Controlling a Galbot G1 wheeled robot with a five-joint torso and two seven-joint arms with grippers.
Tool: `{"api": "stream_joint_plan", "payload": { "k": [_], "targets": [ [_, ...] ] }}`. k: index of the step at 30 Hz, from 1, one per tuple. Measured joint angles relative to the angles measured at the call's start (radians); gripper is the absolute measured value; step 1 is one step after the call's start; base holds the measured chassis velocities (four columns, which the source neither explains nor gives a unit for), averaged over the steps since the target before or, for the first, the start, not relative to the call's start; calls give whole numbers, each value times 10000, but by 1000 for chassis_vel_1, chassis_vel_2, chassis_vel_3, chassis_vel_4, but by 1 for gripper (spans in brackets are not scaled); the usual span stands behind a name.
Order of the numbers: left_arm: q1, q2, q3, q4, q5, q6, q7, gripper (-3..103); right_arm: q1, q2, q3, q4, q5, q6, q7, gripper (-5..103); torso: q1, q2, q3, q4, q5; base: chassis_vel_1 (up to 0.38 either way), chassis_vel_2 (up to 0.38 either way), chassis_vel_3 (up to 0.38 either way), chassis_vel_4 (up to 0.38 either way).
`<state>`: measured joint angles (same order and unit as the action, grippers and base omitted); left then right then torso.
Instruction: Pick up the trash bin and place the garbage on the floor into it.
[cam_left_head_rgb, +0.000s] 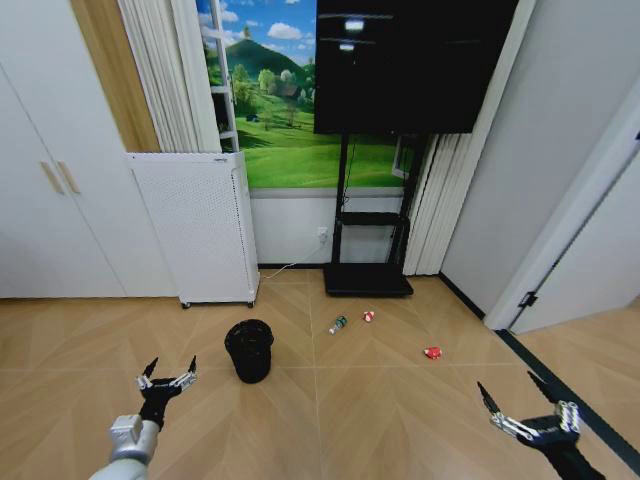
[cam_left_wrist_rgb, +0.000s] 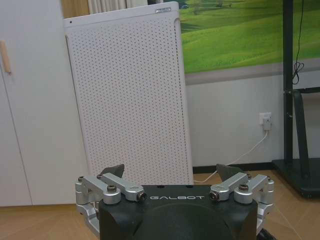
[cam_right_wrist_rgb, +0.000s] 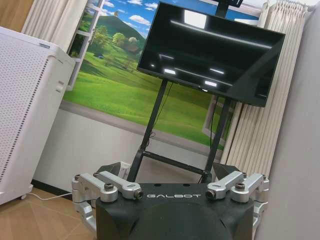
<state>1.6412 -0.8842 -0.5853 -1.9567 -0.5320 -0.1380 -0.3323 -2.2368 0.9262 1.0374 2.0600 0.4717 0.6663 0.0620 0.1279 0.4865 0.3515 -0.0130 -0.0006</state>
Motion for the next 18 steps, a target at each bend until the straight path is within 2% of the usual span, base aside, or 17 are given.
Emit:
{"api": "stream_joint_plan", "payload": {
  "k": [1, 2, 3, 6, 7, 8, 10, 13, 16, 18],
  "targets": [
    [-7, 33, -16, -28, -24, 7, -5, 100, 3, -6, 0, 11, 23, -7, 2, 100, 1, -1, 1, -4, 7, -341, 326, 301, -304],
    [-10, 69, -40, -41, -46, 17, -15, 100, 3, -9, -4, 37, 44, -58, 1, 100, 5, -2, 3, 4, 17, -274, 321, 274, -260],
    [-4, 74, -42, -44, -52, 23, -13, 100, 5, 1, -19, 56, 55, -92, -16, 100, 6, -3, 4, -4, -5, -239, 261, 274, -166],
    [5, 73, -42, -43, -51, 26, -13, 100, 10, 7, -30, 58, 60, -118, -32, 100, 6, -3, 4, -4, -4, -239, 191, 164, -166],
    [23, 58, -44, -44, -44, 33, -15, 100, 29, 19, -45, 50, 62, -189, -90, 100, 7, -2, 4, 3, 18, -143, 84, 21, -48],
    [23, 58, -44, -44, -44, 33, -15, 100, 29, 19, -45, 50, 62, -189, -90, 100, 7, -2, 4, 3, 18, -143, 84, 21, -48],
    [30, -6, -22, -40, -24, 44, -15, 100, 64, 19, -53, -45, 77, -222, -95, 100, 2, -2, 2, 2, -1, -15, 42, 11, -5],
    [31, -69, 9, -17, 15, 48, -15, 100, 83, 10, -54, -169, 108, -223, -105, 100, -6, 1, -3, -2, 11, 52, -51, -42, 30],
    [32, -118, 18, -2, 24, 49, -15, 100, 105, 9, -54, -226, 106, -222, -109, 100, -9, 3, -4, -4, 1, 54, -58, -63, 49],
    [47, -155, 22, 23, 61, 49, -13, 100, 140, 9, -89, -270, 64, -206, -108, 100, -9, 3, -3, -2, 10, 0, 0, 0, 0]
  ]
}}
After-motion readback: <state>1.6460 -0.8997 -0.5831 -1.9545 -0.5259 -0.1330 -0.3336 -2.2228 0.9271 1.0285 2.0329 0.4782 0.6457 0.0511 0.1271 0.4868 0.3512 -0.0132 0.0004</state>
